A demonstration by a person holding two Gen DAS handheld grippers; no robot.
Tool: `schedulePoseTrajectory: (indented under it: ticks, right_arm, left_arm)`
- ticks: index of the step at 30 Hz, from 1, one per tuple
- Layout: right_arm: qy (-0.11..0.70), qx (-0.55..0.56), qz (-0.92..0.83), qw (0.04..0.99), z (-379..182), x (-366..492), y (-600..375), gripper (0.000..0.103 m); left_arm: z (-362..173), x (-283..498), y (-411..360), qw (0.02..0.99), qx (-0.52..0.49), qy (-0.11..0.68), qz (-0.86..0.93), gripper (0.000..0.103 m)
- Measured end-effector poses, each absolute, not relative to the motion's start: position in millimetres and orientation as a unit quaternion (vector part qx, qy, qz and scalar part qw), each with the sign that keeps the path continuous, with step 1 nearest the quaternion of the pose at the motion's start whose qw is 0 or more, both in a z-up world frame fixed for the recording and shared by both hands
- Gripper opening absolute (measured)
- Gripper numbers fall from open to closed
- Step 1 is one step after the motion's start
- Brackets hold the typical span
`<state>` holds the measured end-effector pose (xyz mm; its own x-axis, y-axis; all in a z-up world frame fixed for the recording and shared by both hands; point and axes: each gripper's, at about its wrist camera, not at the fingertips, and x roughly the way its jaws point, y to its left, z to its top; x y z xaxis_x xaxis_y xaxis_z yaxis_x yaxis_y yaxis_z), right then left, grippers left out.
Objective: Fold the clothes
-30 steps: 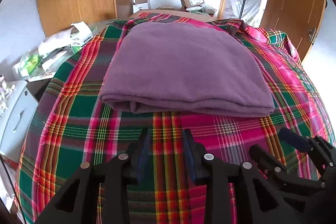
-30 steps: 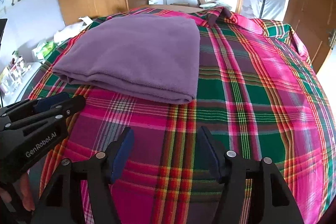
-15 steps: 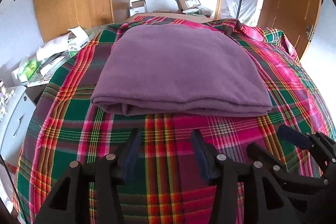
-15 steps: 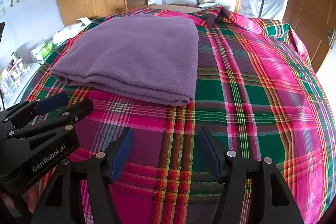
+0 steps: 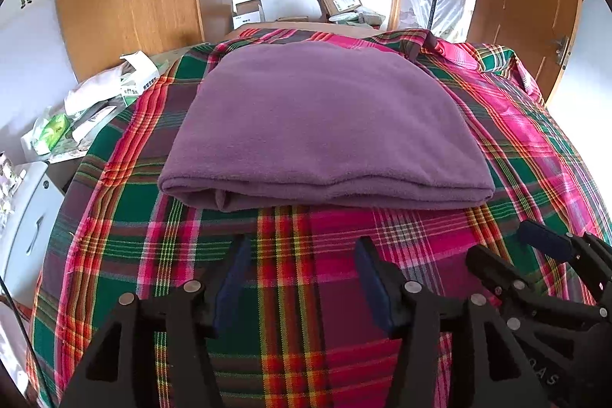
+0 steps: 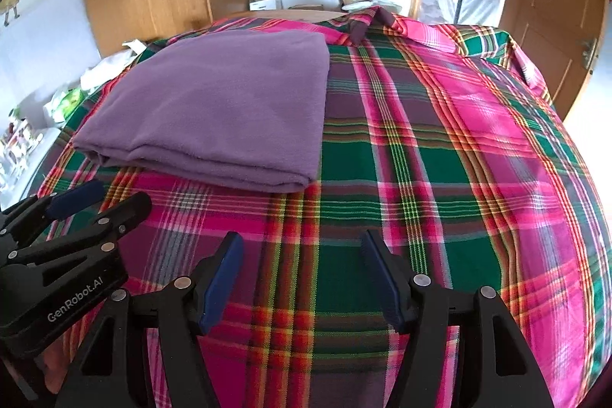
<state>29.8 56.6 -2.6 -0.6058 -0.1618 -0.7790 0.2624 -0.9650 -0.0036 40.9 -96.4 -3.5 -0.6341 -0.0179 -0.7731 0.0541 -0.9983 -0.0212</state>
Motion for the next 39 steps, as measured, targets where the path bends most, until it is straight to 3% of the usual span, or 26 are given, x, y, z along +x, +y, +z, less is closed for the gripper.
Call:
schedulePoseTrajectory:
  ticks: [39]
  right_arm:
    - [0.060,0.427,-0.894,0.122,-3.6,28.6,58.7,0.067]
  left_arm:
    - [-3.9,38.3,-93.4,0.029,0.428,0.023,-0.903,0.062]
